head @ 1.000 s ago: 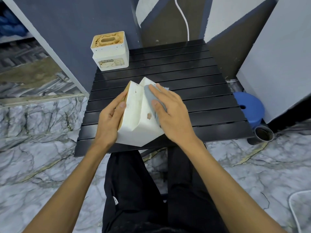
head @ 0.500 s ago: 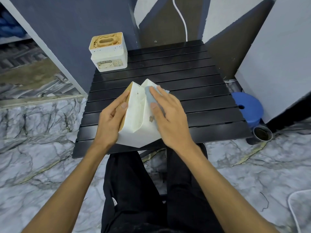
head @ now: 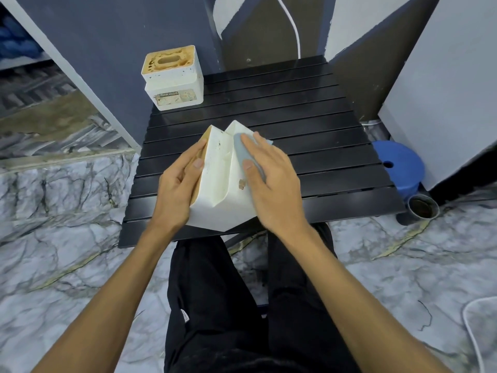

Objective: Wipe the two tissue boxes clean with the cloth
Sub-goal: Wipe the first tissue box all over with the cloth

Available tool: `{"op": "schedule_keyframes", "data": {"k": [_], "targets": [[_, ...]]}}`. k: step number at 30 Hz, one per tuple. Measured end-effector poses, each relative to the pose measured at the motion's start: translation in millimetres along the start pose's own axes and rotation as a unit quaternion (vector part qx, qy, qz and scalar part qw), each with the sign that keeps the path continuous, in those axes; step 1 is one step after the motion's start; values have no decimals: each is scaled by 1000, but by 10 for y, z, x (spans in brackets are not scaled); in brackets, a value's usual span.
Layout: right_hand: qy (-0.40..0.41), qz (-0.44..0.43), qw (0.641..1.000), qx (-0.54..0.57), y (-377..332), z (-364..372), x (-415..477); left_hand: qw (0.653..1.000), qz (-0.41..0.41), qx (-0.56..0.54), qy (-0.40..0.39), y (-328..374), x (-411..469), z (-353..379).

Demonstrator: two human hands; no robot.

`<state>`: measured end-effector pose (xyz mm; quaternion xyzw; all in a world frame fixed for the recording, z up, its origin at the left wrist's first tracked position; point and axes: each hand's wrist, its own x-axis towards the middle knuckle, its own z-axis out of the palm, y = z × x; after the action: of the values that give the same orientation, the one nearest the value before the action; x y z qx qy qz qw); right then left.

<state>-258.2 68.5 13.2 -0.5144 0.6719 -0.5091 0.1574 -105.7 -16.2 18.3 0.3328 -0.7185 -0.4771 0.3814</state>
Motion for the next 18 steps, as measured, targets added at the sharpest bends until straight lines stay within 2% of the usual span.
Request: {"op": "schedule_keyframes", "data": {"k": [4,6,9,12,15,18], "targets": [[-17,-79,995,-54,-106,48,-87,1000,-7,2,5,-28,-3,-36],[-31,-73,995,-61,-60,54,116,1000,-4,6,3,-39,-4,-40],[-21,-15,999,-19,89,14,353,1000,3,9,-9,-16,-4,-14],[-7,26,1000,15,119,-37,237,1000,1,3,-16,-5,5,-4],[2,0,1000,4,22,-17,17,1000,2,0,-25,-17,12,-19],[-6,-22,1000,-6,-2,-12,173,1000,4,-2,-29,-9,10,-6]]}}
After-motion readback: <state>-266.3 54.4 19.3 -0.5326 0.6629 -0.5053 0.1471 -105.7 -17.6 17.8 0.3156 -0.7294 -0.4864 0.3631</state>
